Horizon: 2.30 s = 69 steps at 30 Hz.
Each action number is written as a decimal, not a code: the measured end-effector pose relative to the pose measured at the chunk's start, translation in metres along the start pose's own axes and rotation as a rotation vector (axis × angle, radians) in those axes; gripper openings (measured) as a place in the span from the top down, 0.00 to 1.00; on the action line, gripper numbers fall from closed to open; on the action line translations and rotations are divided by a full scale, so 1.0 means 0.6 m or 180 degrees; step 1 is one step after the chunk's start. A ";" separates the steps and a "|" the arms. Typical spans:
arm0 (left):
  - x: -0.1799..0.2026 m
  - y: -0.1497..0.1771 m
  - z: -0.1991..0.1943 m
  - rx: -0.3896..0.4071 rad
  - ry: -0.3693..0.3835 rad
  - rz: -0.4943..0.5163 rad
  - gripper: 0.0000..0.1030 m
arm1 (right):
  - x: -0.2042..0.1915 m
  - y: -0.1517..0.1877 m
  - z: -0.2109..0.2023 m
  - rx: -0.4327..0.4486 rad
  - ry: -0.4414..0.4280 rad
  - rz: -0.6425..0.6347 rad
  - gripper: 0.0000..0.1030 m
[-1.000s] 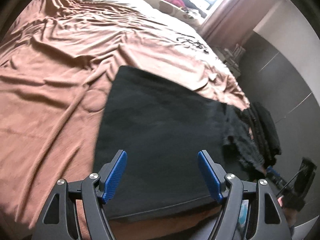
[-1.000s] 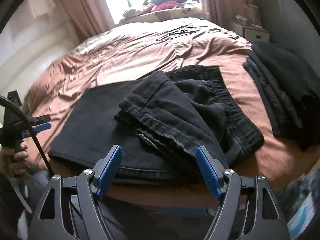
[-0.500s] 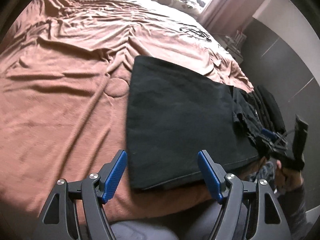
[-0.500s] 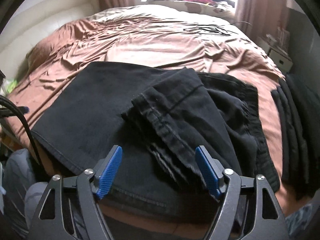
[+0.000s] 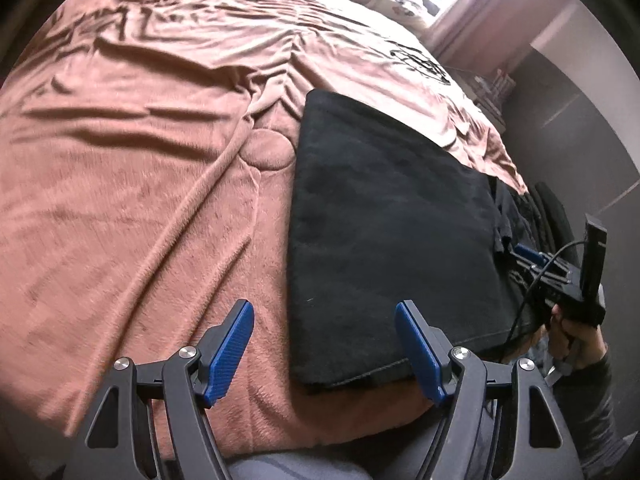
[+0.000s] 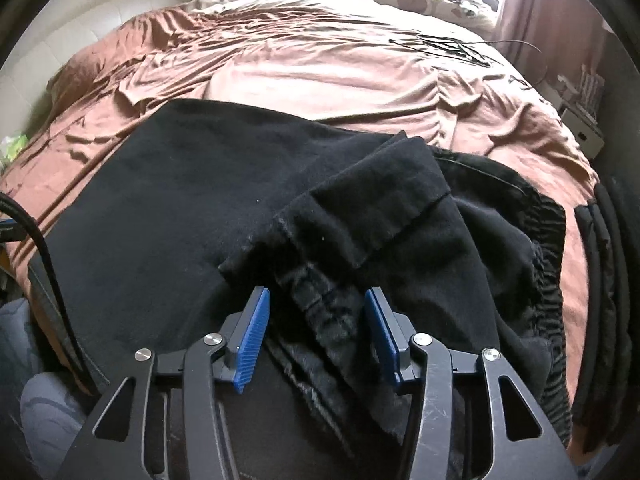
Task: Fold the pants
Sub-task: 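Grasp the next black garment with the right tool while the left tool closes on its edge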
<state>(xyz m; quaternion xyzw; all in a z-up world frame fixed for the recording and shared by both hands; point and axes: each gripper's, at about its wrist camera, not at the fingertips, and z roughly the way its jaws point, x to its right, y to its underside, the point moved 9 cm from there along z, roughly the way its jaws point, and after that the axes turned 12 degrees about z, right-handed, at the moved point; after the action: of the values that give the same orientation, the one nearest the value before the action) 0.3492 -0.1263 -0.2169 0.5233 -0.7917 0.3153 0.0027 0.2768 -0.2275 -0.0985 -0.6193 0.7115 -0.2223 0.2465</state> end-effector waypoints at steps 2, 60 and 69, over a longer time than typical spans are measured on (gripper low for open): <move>0.002 0.000 0.008 -0.0011 0.0037 -0.0049 0.27 | -0.005 0.000 0.007 -0.0030 0.0034 -0.0087 0.54; -0.009 0.013 0.037 0.0014 0.0128 -0.0360 0.27 | 0.318 -0.074 -0.018 0.0067 -0.0773 0.1633 0.75; -0.007 0.023 0.052 -0.0120 0.0036 -0.0328 0.66 | 0.310 -0.129 -0.049 0.0267 -0.0363 0.1430 0.96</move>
<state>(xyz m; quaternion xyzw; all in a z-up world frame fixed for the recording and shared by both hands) 0.3499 -0.1351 -0.2500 0.5614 -0.7695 0.3028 0.0333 0.2973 -0.4216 -0.0413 -0.4461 0.8066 -0.1559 0.3551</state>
